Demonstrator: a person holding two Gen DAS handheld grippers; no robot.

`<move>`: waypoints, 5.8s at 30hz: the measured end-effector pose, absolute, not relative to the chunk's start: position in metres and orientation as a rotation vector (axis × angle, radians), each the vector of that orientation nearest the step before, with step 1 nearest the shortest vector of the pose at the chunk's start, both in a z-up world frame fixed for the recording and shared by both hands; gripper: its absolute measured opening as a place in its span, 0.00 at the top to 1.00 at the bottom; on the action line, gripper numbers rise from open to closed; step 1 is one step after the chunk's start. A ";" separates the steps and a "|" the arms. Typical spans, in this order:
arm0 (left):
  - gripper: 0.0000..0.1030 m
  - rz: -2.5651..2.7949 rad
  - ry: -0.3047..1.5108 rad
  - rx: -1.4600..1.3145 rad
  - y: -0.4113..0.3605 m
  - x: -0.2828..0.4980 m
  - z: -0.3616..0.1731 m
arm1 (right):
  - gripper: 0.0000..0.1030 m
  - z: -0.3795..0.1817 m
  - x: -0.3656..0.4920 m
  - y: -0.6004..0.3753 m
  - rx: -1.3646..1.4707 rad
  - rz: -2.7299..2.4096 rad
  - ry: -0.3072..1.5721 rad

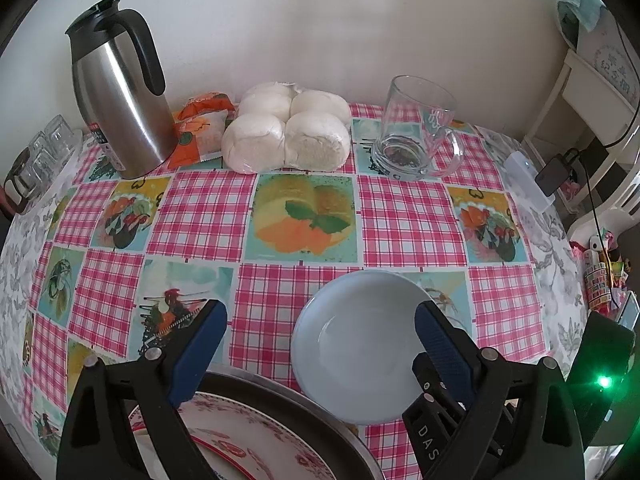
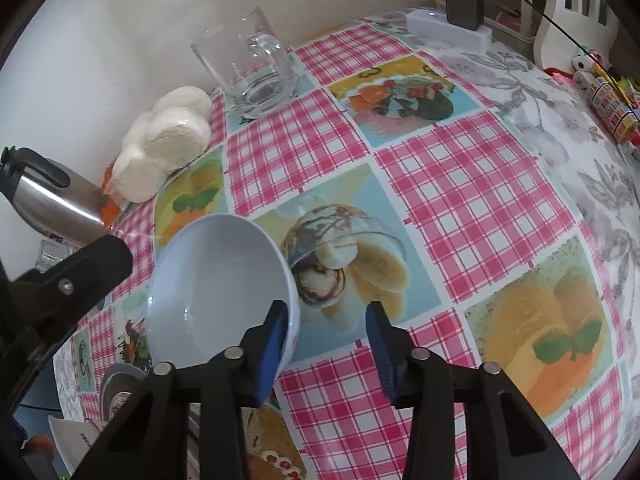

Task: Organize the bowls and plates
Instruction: 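Close the right tool on the pale blue bowl rim and lift, then carry the pale blue bowl with the right tool over the stack, then lower the pale blue bowl onto the stacked bowls, then open the right tool and pull both tools back from the stack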

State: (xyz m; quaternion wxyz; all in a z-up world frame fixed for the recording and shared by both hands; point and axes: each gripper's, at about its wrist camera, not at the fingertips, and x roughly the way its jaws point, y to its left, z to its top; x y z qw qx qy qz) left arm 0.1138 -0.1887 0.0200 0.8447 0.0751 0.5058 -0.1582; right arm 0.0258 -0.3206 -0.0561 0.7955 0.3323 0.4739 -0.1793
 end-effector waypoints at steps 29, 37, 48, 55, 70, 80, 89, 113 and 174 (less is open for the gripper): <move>0.47 -0.388 1.135 0.238 -0.214 0.104 -0.006 | 0.75 -0.066 0.000 -0.356 0.791 -0.449 0.991; 0.61 -0.403 1.187 0.243 -0.223 0.104 -0.027 | 0.75 -0.071 -0.001 -0.358 0.800 -0.438 0.994; 0.78 -0.448 1.209 0.217 -0.228 0.102 -0.035 | 0.74 -0.078 -0.001 -0.362 0.852 -0.425 0.995; 0.89 -0.456 1.234 0.176 -0.226 0.106 -0.041 | 0.74 -0.077 -0.003 -0.360 0.856 -0.413 0.987; 0.90 -0.485 1.219 0.114 -0.222 0.105 -0.022 | 0.83 -0.065 -0.003 -0.360 0.882 -0.373 0.961; 0.90 -0.538 1.104 0.027 -0.198 0.097 0.045 | 0.83 0.010 -0.013 -0.345 0.768 -0.382 0.835; 0.89 -0.503 1.041 -0.061 -0.133 0.084 0.089 | 0.81 0.067 -0.018 -0.290 0.669 -0.307 0.788; 0.87 -0.438 1.131 -0.189 0.004 0.048 0.056 | 0.80 0.056 -0.035 -0.157 0.415 -0.202 0.943; 0.06 -0.103 1.026 0.258 0.054 -0.045 0.025 | 0.01 0.008 -0.135 -0.153 0.352 -0.268 0.955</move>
